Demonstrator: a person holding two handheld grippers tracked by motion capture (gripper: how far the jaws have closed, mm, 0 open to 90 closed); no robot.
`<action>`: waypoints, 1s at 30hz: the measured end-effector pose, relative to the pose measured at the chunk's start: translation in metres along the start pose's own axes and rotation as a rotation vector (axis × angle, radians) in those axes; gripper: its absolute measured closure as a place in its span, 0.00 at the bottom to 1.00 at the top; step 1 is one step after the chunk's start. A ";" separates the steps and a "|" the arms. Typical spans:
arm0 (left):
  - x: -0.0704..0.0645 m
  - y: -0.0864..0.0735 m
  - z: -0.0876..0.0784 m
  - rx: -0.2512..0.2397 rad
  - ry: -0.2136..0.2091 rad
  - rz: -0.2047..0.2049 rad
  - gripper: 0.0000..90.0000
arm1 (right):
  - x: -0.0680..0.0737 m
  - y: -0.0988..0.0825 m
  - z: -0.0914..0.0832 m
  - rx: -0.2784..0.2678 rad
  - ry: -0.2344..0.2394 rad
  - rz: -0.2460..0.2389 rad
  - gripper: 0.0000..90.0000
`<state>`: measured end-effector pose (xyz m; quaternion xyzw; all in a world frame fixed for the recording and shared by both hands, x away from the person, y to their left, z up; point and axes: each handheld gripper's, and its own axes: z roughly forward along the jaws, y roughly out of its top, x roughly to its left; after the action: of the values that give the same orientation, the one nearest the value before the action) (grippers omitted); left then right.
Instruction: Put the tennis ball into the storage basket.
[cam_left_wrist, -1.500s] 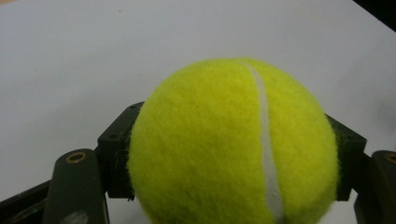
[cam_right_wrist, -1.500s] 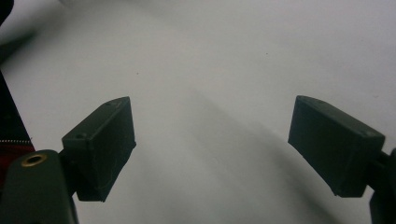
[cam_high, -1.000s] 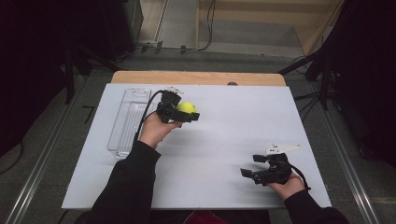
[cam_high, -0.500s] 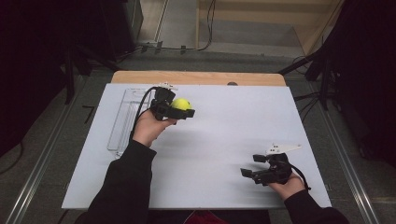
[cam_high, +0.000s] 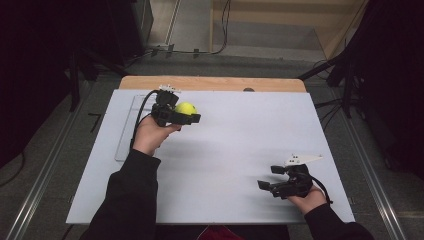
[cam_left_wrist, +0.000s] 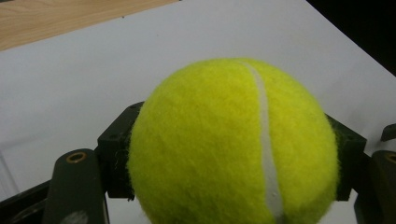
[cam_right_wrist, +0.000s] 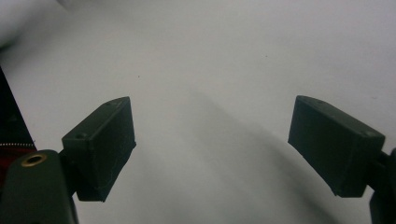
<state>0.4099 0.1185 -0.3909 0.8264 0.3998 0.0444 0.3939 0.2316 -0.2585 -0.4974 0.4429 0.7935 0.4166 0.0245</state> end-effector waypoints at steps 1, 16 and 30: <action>0.002 -0.001 -0.001 -0.002 0.001 -0.004 0.29 | 0.000 0.000 0.000 0.001 -0.001 0.001 0.14; 0.018 -0.006 -0.014 -0.008 0.035 -0.050 0.29 | 0.001 0.001 0.000 -0.002 0.007 -0.002 0.14; 0.032 -0.012 -0.030 -0.027 0.064 -0.085 0.29 | 0.000 0.003 0.003 0.001 0.017 -0.009 0.14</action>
<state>0.4124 0.1637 -0.3857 0.8014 0.4464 0.0596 0.3936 0.2347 -0.2556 -0.4966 0.4358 0.7958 0.4200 0.0194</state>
